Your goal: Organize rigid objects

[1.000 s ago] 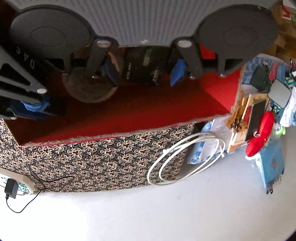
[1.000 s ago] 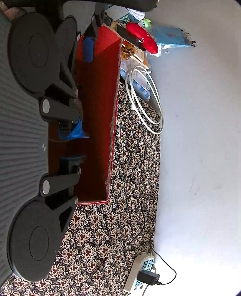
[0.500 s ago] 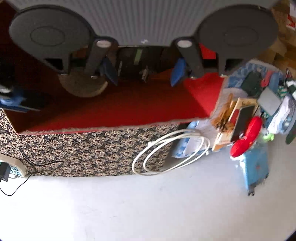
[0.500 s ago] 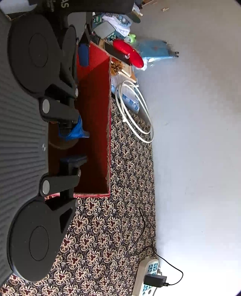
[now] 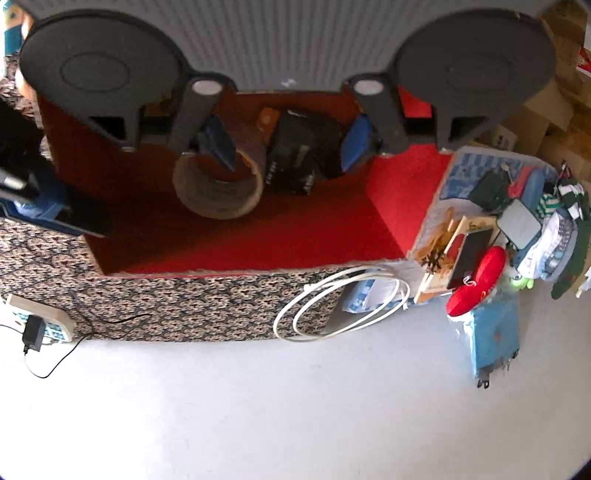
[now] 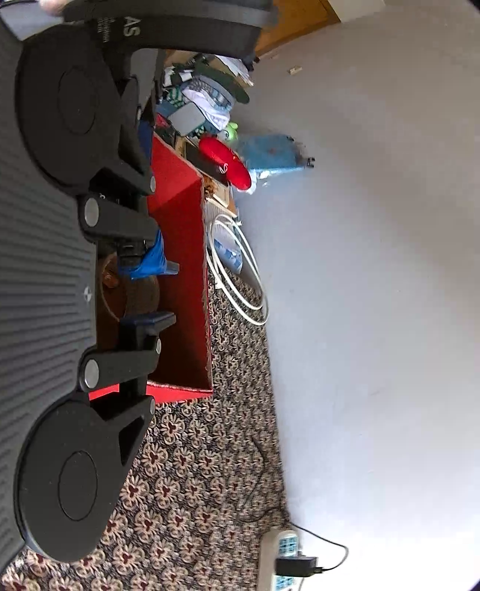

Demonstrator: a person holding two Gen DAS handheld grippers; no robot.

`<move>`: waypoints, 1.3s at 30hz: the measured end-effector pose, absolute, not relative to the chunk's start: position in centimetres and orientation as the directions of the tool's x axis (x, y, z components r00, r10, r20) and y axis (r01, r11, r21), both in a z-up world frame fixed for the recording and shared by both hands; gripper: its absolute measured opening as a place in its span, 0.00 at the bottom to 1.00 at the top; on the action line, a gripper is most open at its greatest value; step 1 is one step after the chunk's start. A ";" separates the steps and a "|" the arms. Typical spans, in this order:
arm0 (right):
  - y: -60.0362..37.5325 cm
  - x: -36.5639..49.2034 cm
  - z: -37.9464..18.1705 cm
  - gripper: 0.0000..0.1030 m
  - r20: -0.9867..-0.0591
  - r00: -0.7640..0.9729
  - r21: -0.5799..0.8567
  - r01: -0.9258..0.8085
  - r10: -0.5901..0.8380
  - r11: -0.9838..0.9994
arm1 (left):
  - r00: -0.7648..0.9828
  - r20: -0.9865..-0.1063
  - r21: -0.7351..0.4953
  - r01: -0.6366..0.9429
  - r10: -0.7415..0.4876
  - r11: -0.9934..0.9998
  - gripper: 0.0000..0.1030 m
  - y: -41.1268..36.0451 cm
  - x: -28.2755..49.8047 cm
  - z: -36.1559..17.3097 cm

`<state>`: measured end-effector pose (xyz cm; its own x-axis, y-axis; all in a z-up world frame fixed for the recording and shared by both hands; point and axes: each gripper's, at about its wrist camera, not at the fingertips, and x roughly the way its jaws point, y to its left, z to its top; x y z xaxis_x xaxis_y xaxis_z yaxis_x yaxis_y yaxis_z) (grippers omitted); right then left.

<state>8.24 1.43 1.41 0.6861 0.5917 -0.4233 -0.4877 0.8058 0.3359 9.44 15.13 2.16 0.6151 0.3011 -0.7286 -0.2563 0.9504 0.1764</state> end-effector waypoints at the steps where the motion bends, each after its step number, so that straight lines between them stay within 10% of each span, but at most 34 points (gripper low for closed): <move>1: 1.1 7.9 1.5 0.03 -0.416 0.691 0.322 -0.497 0.592 0.806 | 0.621 -0.726 0.171 -0.254 0.296 0.952 0.65 14.7 9.1 2.4; 39: -16.4 2.8 -6.5 0.04 -0.592 0.513 0.589 -0.252 0.622 0.768 | 0.552 -0.819 -0.111 0.122 -0.160 0.986 0.67 -1.0 1.5 -2.9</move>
